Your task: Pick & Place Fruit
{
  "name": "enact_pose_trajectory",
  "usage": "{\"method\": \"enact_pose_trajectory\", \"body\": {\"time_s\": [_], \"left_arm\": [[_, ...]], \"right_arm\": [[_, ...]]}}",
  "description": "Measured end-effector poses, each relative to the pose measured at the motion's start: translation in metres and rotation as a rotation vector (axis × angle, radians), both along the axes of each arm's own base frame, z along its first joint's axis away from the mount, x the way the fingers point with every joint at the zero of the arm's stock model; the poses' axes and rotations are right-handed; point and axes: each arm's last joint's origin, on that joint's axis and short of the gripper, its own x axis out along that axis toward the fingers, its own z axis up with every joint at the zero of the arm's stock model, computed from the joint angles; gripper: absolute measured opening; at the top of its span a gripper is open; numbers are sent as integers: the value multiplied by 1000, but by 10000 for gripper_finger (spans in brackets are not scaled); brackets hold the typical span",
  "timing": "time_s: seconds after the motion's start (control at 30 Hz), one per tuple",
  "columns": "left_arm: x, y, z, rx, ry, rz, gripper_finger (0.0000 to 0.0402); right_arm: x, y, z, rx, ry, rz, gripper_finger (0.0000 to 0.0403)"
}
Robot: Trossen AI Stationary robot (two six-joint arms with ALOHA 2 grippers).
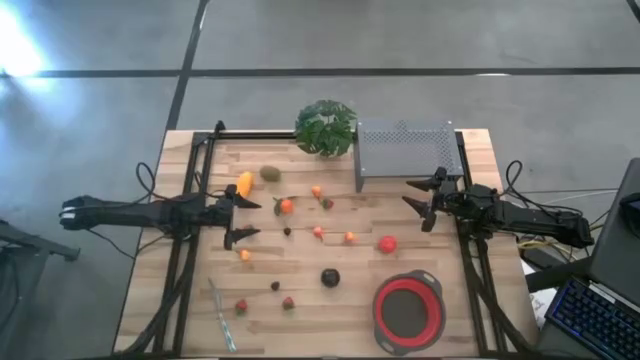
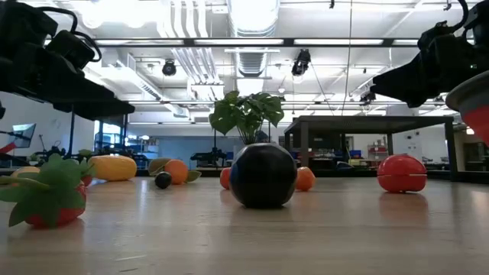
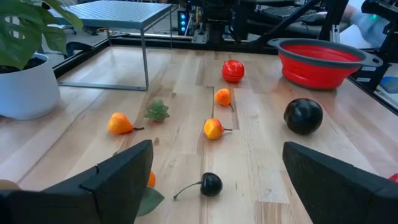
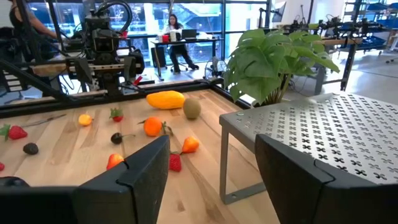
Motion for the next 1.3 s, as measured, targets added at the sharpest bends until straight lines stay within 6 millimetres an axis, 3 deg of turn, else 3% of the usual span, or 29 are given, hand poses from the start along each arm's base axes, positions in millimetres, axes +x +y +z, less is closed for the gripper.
{"method": "enact_pose_trajectory", "body": {"time_s": [0.33, 1.3], "left_arm": [[0, 0, 0, 0, 3, 0, 365], [0, 0, 0, 0, 3, 0, 365]], "right_arm": [[0, 0, 0, 0, 0, 0, 224], [5, -1, -8, 17, 88, 0, 321]]}}
